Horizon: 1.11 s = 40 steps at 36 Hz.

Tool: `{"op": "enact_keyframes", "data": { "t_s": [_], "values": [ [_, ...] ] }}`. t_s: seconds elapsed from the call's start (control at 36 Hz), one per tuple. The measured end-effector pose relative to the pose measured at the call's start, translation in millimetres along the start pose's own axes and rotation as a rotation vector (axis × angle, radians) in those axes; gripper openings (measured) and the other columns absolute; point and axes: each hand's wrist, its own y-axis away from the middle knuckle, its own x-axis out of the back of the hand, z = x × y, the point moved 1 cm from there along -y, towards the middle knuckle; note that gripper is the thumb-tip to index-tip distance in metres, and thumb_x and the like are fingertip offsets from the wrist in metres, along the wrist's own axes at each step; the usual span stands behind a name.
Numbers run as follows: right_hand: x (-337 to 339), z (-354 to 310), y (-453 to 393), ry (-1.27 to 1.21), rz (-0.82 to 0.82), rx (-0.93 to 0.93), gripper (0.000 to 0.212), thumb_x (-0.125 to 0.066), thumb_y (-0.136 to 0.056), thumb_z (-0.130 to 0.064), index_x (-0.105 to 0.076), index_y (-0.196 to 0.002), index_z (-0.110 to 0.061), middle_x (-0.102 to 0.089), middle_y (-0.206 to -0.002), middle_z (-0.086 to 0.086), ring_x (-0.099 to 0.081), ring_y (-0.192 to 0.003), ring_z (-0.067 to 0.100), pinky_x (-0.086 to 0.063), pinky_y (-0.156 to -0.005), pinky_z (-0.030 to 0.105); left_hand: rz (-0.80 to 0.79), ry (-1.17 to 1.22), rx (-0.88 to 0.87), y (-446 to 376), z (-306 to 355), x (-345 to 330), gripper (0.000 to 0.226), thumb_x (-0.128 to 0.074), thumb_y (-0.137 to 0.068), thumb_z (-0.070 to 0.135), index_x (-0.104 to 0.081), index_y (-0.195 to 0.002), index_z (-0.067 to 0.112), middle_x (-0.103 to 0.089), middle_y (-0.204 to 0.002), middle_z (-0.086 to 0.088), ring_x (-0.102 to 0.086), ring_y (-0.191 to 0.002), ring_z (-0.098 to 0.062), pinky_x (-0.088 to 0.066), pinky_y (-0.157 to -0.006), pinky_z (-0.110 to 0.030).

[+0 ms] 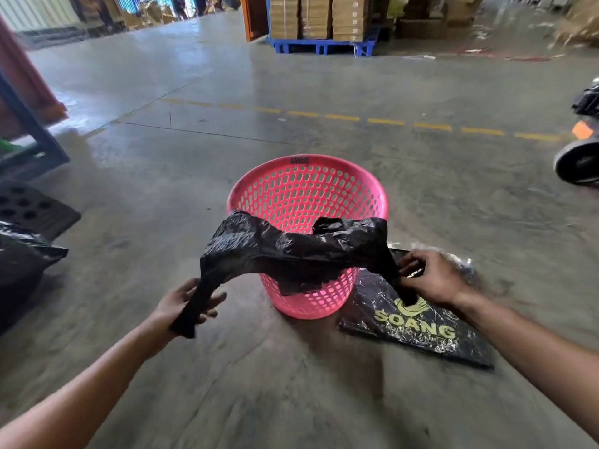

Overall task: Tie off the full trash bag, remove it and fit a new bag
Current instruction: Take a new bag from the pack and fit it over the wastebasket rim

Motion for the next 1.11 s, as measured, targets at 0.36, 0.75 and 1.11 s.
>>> {"op": "enact_keyframes", "data": {
  "t_s": [0.36, 0.75, 1.11],
  "values": [
    [2, -48, 16, 0.296, 0.267, 0.501, 0.062, -0.079, -0.065, -0.058, -0.041, -0.102, -0.026, -0.044, -0.106, -0.002, -0.058, -0.087, 0.021, -0.052, -0.074, 0.036, 0.430, -0.374, -0.669, 61, 74, -12, 0.083, -0.084, -0.062, 0.063, -0.042, -0.131, 0.043, -0.040, -0.130, -0.006, -0.061, -0.096, -0.013, -0.055, -0.075, -0.027],
    [36, -35, 27, 0.440, 0.273, 0.786, 0.018, -0.054, -0.073, -0.030, -0.065, -0.072, -0.015, -0.065, -0.117, 0.007, -0.070, -0.089, 0.019, -0.046, -0.065, 0.026, 0.143, -0.033, -0.768, 48, 107, 22, 0.048, -0.061, -0.073, -0.031, -0.064, -0.057, 0.014, -0.067, -0.120, -0.009, -0.073, -0.084, -0.008, -0.057, -0.069, -0.017],
    [32, -22, 9, 0.512, 0.455, 0.683, 0.040, -0.072, -0.084, -0.035, -0.055, -0.116, -0.020, -0.064, -0.096, 0.008, -0.068, -0.072, 0.039, -0.056, -0.059, 0.042, 0.516, -0.710, -0.614, 48, 84, -6, 0.047, -0.082, -0.073, 0.034, -0.060, -0.114, 0.038, -0.067, -0.068, 0.009, -0.064, -0.055, -0.018, -0.046, -0.061, -0.035]
  ]
}}
